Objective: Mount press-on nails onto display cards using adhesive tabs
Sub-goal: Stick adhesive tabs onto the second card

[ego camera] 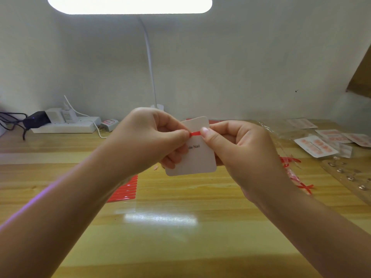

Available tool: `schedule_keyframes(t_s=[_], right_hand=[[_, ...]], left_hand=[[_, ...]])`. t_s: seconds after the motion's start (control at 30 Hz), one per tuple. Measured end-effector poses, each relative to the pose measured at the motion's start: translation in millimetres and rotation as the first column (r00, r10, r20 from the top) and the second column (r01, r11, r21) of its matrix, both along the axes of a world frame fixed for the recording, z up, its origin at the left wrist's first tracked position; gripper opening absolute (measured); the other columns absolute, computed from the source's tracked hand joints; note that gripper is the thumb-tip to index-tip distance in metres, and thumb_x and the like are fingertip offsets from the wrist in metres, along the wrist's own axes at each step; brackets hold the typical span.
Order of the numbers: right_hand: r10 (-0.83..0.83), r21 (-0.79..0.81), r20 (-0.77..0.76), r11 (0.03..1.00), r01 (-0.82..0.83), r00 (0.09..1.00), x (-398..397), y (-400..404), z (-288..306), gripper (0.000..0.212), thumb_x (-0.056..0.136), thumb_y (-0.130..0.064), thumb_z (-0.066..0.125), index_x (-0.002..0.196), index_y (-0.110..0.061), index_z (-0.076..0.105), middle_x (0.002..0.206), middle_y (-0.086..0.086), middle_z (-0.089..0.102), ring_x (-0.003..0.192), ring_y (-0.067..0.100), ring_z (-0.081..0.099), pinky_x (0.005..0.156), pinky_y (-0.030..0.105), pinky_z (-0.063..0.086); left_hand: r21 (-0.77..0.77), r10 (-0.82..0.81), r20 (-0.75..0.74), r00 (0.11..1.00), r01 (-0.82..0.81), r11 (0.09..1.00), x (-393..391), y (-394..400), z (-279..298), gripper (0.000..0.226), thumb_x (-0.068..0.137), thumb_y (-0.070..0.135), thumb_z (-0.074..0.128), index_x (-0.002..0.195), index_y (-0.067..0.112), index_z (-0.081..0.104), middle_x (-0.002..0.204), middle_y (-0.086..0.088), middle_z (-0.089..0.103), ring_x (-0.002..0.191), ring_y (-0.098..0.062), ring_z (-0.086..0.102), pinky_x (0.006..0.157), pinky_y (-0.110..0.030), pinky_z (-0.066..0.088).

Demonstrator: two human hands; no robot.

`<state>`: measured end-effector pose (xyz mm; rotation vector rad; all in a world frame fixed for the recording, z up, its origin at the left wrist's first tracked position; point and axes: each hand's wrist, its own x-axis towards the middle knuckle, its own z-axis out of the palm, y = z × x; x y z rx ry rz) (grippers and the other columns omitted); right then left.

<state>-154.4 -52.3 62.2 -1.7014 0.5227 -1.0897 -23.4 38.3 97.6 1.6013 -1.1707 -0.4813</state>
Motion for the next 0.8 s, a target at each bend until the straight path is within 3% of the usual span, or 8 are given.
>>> schedule_keyframes(t_s=[0.13,0.3,0.43,0.5,0.67,0.8], right_hand=[[-0.014,-0.013,0.011,1.0,0.014,1.0,0,1,-1,0.011,0.089,-0.019,0.068,0.079,-0.019,0.071,0.079,-0.001,0.075,0.073,0.026,0.072,0.064,0.055,0.057],[-0.029,0.012,0.017,1.0,0.029,0.999,0,-3,-1,0.009,0.089,-0.021,0.068,0.081,-0.018,0.071,0.075,-0.001,0.074,0.071,0.017,0.072,0.069,0.049,0.06],[-0.001,0.047,0.042,0.999,-0.001,0.999,-2,-6,0,0.008,0.089,-0.02,0.067,0.084,-0.015,0.07,0.075,0.002,0.074,0.072,0.019,0.073,0.068,0.046,0.061],[0.012,0.076,0.069,0.997,-0.018,0.998,-2,-7,-1,0.008,0.089,-0.018,0.067,0.083,-0.014,0.07,0.075,0.004,0.074,0.071,0.021,0.072,0.065,0.044,0.061],[0.038,0.141,0.112,0.989,-0.054,0.993,0,-9,-3,0.009,0.09,-0.015,0.065,0.082,-0.012,0.069,0.076,0.006,0.075,0.071,0.021,0.073,0.059,0.033,0.06],[0.044,0.15,0.116,0.987,-0.061,0.992,1,-9,-3,0.01,0.092,-0.016,0.064,0.084,-0.012,0.068,0.076,0.005,0.075,0.071,0.021,0.073,0.063,0.039,0.061]], left_hand=[[0.022,-0.003,-0.049,0.999,0.004,1.0,-3,1,1,0.005,0.083,0.005,0.068,0.084,0.01,0.066,0.057,-0.002,0.069,0.047,-0.012,0.063,0.045,-0.022,0.051],[-0.013,0.028,-0.039,0.999,-0.029,0.999,3,2,2,0.024,0.081,0.005,0.07,0.098,0.014,0.057,0.065,-0.006,0.072,0.053,-0.017,0.067,0.049,-0.026,0.054],[-0.03,0.02,-0.026,0.999,-0.021,0.999,9,4,6,0.008,0.08,0.002,0.07,0.079,0.01,0.068,0.063,-0.006,0.072,0.054,-0.014,0.068,0.048,-0.019,0.052],[-0.044,0.02,-0.023,1.0,-0.021,0.999,11,3,6,0.013,0.079,0.002,0.071,0.068,0.01,0.073,0.063,-0.007,0.072,0.054,-0.014,0.068,0.048,-0.017,0.051],[-0.112,0.032,-0.063,0.997,-0.039,0.993,14,2,5,0.011,0.076,0.007,0.075,0.07,0.016,0.076,0.064,-0.008,0.072,0.056,-0.014,0.067,0.053,-0.019,0.055],[-0.189,0.067,-0.064,0.996,-0.078,0.979,14,0,3,0.009,0.074,0.008,0.077,0.071,0.016,0.076,0.066,-0.006,0.072,0.06,-0.017,0.069,0.059,-0.025,0.059]])
